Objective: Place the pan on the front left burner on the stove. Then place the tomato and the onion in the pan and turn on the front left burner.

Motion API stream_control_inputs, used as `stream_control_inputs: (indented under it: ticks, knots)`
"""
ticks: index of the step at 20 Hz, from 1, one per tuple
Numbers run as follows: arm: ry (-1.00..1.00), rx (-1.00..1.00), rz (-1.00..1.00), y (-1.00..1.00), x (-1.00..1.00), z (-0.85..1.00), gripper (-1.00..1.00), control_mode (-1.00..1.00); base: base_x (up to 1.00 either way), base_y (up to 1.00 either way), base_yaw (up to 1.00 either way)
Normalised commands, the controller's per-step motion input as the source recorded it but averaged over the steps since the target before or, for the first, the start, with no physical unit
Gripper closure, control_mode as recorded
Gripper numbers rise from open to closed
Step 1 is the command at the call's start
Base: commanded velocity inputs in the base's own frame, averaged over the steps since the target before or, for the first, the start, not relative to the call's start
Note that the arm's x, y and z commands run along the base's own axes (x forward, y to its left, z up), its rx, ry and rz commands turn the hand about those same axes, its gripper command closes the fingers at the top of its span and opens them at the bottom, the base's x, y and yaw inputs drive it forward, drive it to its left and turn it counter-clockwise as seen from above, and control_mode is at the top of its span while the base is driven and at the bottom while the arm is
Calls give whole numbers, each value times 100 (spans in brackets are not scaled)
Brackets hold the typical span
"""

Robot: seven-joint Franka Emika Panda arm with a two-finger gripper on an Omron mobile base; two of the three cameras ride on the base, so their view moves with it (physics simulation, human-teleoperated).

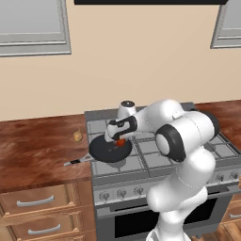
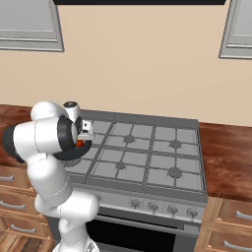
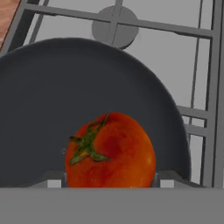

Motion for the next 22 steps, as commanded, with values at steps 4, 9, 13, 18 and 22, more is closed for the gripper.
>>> stream_control_inputs:
  ticks: [4,9,13,18,22]
  knots:
    - [0,0,0,-4,3,-19,100,-100,0,0,0]
    - [0,0,0,0,1,-15,-100,-100,0,0,0]
    - [0,0,0,0,0,-2,-100,-100,0,0,0]
    - [0,0,0,-1,0,0,-100,-100,0,0,0]
    - [0,0,0,0,0,2,-100,-100,0,0,0]
